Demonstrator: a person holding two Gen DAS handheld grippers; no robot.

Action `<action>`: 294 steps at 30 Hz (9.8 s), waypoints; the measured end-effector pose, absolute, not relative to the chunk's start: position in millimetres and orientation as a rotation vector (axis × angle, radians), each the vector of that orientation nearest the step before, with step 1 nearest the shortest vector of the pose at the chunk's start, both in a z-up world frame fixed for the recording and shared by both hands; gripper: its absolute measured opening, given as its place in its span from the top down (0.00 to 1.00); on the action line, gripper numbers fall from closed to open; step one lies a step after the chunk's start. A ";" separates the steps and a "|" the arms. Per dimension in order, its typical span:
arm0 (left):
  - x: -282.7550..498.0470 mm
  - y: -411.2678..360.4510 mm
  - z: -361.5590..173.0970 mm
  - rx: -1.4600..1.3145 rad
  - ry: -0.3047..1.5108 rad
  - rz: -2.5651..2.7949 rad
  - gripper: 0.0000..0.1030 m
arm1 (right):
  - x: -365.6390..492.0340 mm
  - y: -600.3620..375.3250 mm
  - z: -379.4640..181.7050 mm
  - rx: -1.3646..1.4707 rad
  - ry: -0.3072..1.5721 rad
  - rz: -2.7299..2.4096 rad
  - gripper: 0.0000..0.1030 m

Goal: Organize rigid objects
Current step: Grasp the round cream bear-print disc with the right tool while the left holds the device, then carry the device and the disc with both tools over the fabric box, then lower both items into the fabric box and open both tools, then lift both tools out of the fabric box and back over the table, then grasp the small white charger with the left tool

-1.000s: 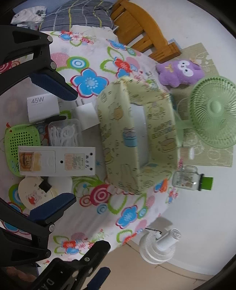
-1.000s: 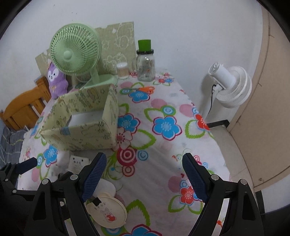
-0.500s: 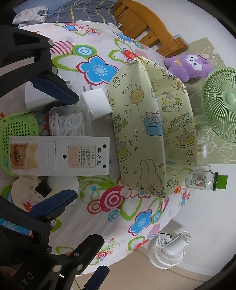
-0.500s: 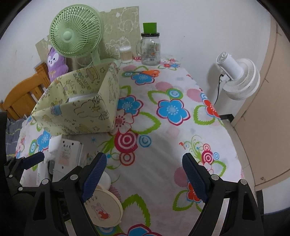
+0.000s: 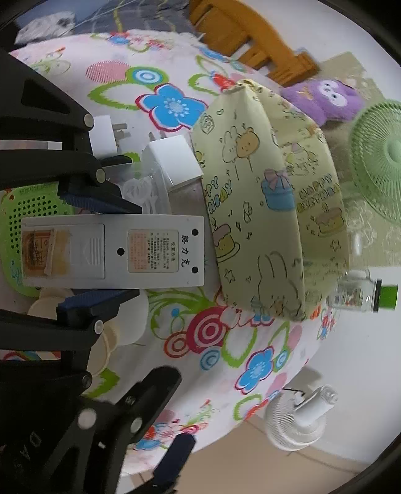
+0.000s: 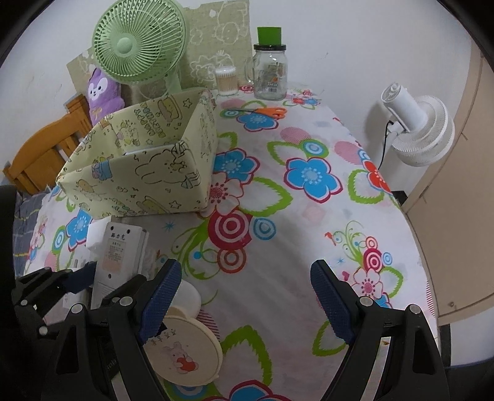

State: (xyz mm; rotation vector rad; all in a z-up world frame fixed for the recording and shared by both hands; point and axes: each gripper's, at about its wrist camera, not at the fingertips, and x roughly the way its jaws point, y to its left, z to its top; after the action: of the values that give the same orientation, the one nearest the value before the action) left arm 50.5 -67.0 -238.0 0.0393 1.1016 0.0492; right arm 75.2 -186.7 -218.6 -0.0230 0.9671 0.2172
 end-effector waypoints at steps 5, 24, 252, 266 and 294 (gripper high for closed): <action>45.1 -70.8 -236.2 0.060 1.090 0.044 0.56 | 73.4 -180.8 -222.0 -0.022 0.977 0.227 0.15; 15.0 -43.9 -238.2 0.050 1.127 0.018 0.56 | 51.2 -157.5 -240.8 -0.001 1.048 0.206 0.15; 99.1 20.9 -118.4 -0.046 0.938 0.229 0.07 | 149.4 -89.5 -107.4 -0.082 0.838 0.338 0.11; 69.9 16.8 -111.2 -0.042 0.922 0.163 0.07 | 113.2 -93.8 -97.9 -0.094 0.822 0.361 0.11; 27.6 11.9 -138.2 -0.053 0.951 0.119 0.08 | 81.4 -126.6 -127.6 -0.051 0.880 0.327 0.11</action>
State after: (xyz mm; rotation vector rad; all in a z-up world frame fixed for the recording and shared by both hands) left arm 27.6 11.9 -138.2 -0.0528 0.9507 0.1187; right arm 81.4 -126.6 -127.6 -0.0506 0.8800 0.3271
